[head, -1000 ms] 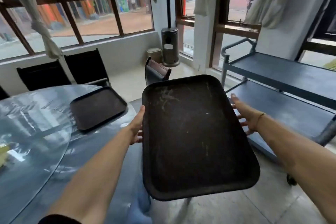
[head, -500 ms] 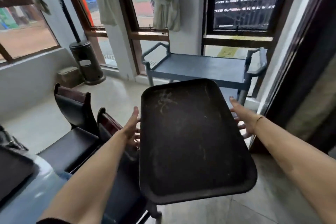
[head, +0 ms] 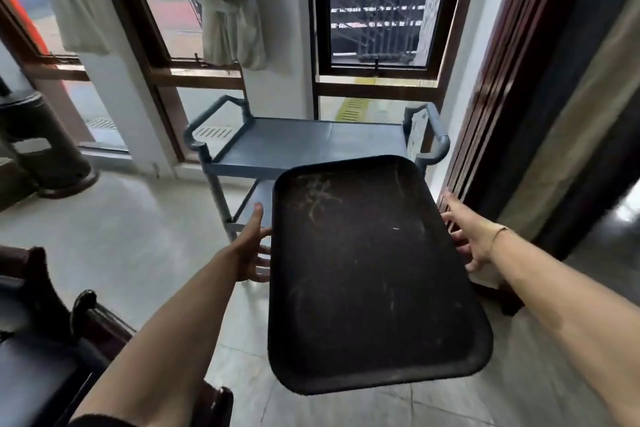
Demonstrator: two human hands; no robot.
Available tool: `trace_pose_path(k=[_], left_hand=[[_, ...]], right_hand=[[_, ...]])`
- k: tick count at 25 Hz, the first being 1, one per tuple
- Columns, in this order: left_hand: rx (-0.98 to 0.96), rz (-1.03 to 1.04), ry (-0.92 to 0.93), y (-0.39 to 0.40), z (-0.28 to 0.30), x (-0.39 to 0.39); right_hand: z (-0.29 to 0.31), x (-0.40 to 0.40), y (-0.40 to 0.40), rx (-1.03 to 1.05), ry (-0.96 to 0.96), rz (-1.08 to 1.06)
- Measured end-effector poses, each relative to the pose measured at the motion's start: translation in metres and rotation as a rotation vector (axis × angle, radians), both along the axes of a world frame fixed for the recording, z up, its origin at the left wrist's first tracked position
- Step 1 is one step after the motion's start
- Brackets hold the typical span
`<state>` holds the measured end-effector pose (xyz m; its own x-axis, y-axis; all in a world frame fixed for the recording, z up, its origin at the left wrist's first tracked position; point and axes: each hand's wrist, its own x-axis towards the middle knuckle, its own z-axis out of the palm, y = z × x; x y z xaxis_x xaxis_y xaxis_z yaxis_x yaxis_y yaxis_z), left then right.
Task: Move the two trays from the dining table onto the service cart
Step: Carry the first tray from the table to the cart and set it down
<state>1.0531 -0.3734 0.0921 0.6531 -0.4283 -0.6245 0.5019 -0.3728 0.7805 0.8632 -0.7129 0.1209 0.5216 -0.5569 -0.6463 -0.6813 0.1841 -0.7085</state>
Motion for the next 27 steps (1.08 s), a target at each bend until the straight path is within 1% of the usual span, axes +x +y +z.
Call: trace_pose_path(k=[5,9,14,20,24,27], left_hand=[[0.006,-0.023,-0.008,-0.036,-0.011,0.046],[0.026,0.010,-0.033,-0.071,-0.016,0.082],[0.067,0.054,-0.083,-0.124,-0.014,0.135],[0.086,0.139,-0.138,-0.186,0.002,0.191],[0.091,0.194,-0.141,-0.208,0.005,0.221],[0.089,0.228,-0.181,-0.220,0.004,0.246]], right_hand=[[-0.007,0.031,-0.031,0.022,-0.001,-0.064],[-0.019,0.068,-0.067,0.041,0.008,-0.070],[-0.030,0.131,-0.122,0.084,-0.006,-0.006],[-0.015,0.208,-0.188,0.116,-0.049,0.126],[-0.008,0.251,-0.217,0.121,-0.068,0.144],[-0.006,0.280,-0.229,0.123,-0.087,0.166]])
